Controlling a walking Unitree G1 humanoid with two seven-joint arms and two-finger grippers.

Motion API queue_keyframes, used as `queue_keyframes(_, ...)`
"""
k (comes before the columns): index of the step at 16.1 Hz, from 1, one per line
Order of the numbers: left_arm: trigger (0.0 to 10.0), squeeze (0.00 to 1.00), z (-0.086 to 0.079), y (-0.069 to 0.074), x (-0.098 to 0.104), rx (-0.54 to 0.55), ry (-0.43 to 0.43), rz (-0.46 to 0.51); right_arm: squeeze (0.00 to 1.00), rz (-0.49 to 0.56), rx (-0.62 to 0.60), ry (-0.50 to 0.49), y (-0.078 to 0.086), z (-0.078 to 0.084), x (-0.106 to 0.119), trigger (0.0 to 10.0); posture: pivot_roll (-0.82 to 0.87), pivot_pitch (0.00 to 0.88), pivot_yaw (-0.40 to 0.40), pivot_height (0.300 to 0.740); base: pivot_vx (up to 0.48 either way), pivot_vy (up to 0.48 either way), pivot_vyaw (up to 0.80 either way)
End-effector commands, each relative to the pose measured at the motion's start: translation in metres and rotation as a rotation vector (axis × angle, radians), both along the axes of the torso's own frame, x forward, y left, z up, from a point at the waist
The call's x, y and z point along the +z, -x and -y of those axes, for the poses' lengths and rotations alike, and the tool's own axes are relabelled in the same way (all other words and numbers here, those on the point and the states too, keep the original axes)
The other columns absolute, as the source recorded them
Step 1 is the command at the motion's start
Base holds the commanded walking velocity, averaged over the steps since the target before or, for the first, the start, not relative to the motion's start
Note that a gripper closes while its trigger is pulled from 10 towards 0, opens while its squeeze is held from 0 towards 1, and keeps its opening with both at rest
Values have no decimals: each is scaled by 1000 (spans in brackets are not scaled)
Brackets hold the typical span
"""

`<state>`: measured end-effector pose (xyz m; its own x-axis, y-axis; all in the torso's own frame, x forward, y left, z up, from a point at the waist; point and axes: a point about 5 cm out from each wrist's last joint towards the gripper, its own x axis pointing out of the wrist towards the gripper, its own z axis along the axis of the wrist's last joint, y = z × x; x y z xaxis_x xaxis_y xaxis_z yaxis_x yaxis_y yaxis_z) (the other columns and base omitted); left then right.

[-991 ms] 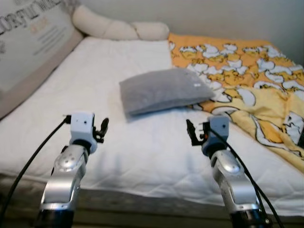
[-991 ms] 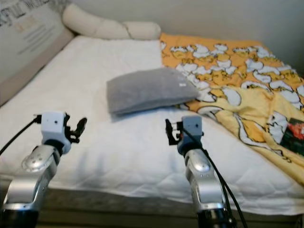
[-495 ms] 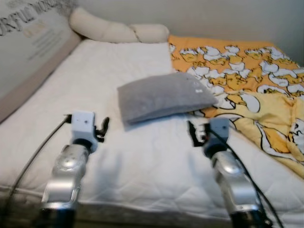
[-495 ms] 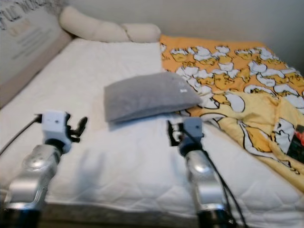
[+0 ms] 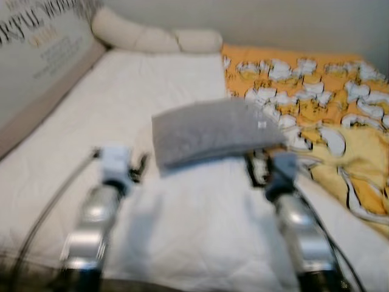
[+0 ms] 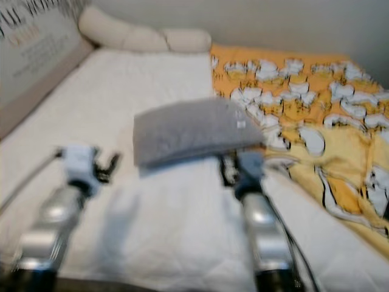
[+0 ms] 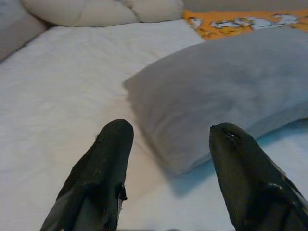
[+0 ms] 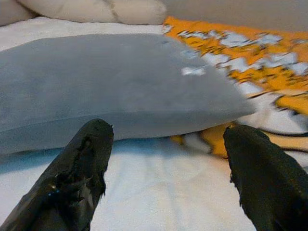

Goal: Clean up the room

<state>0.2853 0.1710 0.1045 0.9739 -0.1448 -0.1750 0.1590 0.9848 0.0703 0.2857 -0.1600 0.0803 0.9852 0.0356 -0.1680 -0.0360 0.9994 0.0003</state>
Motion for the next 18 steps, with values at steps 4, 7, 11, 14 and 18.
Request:
queue_keyframes(4,10000,0,-9,0,2,22,-27,6,0,13,17,-19,-2,-8,4,10000,-3,0,-25,740,0,0,0)
queue_keyframes(7,10000,0,-9,0,1,16,-32,5,0,10,14,-22,-2,-7,3,10000,-3,0,-25,740,0,0,0)
queue_keyframes(11,10000,0,-8,0,1,14,-34,2,0,6,13,-25,-2,-7,3,10000,-3,0,-27,740,0,0,0)
queue_keyframes(14,10000,0,-8,0,1,5,-42,1,0,4,14,-19,-2,-7,3,10000,-5,0,-25,740,0,0,0)
queue_keyframes(18,10000,0,-12,6,7,7,-52,22,0,27,29,-1,1,2,12,10000,-4,0,-36,740,0,0,0)
